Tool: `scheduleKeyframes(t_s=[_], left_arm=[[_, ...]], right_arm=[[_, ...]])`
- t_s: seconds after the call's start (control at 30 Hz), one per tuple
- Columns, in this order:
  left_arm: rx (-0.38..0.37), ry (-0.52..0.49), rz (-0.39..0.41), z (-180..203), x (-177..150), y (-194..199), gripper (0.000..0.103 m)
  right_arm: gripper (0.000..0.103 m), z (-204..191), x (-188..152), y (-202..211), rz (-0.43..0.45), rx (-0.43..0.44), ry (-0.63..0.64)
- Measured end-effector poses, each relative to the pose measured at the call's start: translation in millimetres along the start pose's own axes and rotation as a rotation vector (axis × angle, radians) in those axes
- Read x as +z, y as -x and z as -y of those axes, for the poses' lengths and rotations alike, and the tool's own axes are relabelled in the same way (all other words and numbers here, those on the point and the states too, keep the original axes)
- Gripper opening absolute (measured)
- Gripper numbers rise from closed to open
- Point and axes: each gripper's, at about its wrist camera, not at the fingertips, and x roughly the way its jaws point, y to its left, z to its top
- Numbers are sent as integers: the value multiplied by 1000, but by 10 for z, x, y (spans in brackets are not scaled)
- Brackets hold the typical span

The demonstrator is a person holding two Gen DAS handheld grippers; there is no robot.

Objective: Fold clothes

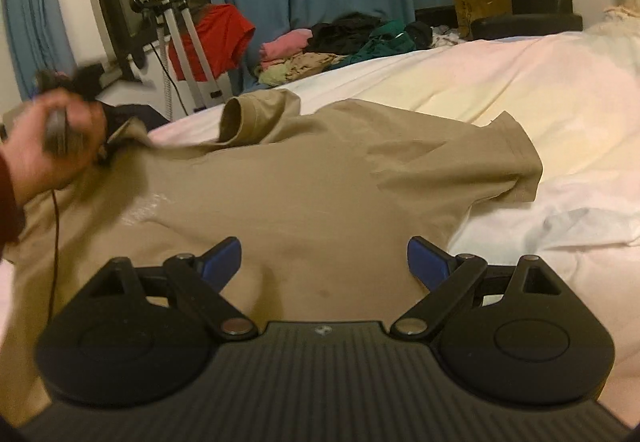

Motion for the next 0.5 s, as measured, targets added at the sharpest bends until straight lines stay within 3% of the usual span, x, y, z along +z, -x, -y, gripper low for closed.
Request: scheduleKeyframes(t_s=[0.1,0.17,0.23,0.37,0.5], left_arm=[[-21,-63,55,180,106,-4,94],[-39,-199,101,316,71,71,97],[-9,-369,111,440,-22,123,100],[144,-689,48,604,-449,94,100],[114,-1007,-129,680,-1232,94,98]], right_arm=[[91,-3,2,-51,3,-3,8],[91,-4,16,-28,13,-9,13],[91,-15,32,5,29,-14,19],[91,-19,57,86,50,-17,22],[91,-9,81,183,70,-23,19]])
